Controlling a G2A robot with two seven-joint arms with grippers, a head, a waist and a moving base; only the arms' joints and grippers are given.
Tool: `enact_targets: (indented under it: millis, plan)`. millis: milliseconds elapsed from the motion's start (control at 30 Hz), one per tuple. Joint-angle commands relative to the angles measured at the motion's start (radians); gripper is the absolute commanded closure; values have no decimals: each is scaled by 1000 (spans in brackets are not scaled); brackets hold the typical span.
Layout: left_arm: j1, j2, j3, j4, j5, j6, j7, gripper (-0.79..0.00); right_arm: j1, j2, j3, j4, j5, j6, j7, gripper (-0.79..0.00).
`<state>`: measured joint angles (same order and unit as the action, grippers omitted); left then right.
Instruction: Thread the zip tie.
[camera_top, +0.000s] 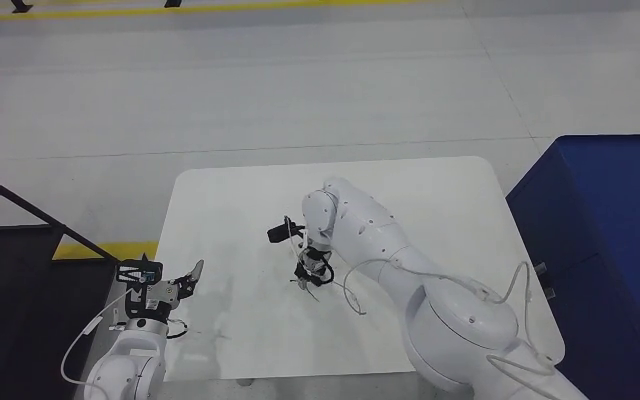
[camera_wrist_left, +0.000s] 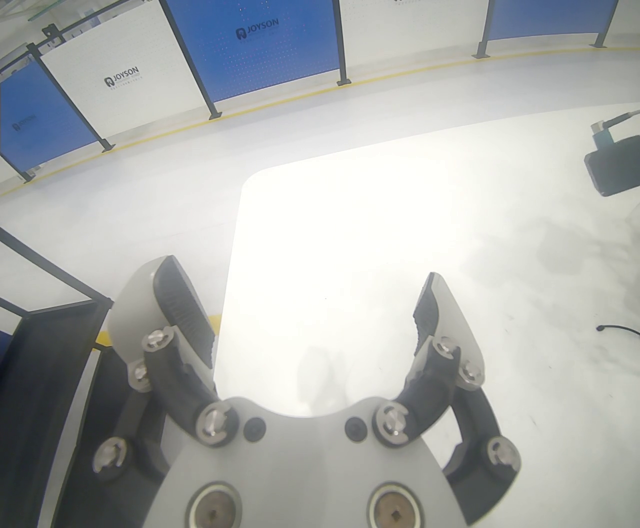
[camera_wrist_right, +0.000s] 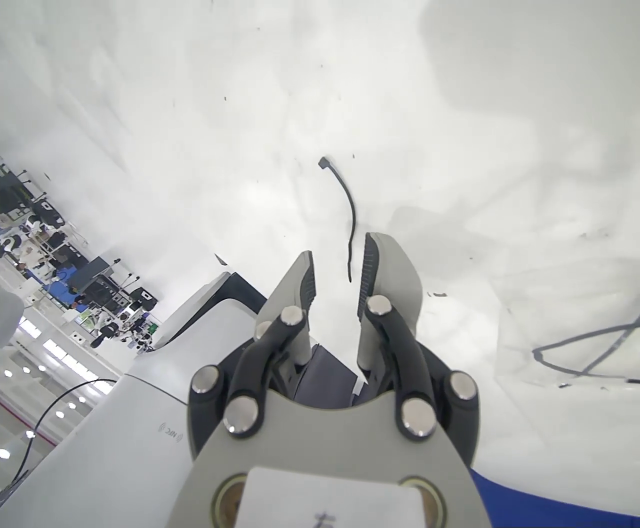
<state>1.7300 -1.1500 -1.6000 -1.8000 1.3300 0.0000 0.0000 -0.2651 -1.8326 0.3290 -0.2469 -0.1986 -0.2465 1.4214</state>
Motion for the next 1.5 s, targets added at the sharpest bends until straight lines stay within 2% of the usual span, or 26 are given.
enact_targets:
  millis: [0, 300, 533, 767, 1033, 1333, 1467]
  plan:
    - [0, 0, 0, 0, 0, 0, 0, -785, -5, -4, -1, -1, -5, -1, 2, -215]
    - [0, 0, 0, 0, 0, 0, 0, -785, -15, -30, -16, 11, -63, 46, -17, -203]
    - [0, 0, 0, 0, 0, 0, 0, -785, -21, -46, -10, 33, -71, 44, -21, -191]
    - [0, 0, 0, 0, 0, 0, 0, -785, -21, -54, 7, 62, -61, 34, -34, -179]
    - [0, 0, 0, 0, 0, 0, 0, -785, -26, -58, 15, 84, -74, 79, -51, -166]
    - [0, 0, 0, 0, 0, 0, 0, -785, -29, -56, 35, 99, -67, 121, -43, -74]
    - [0, 0, 0, 0, 0, 0, 0, -785, -30, -54, 43, 100, -66, 130, -43, 0]
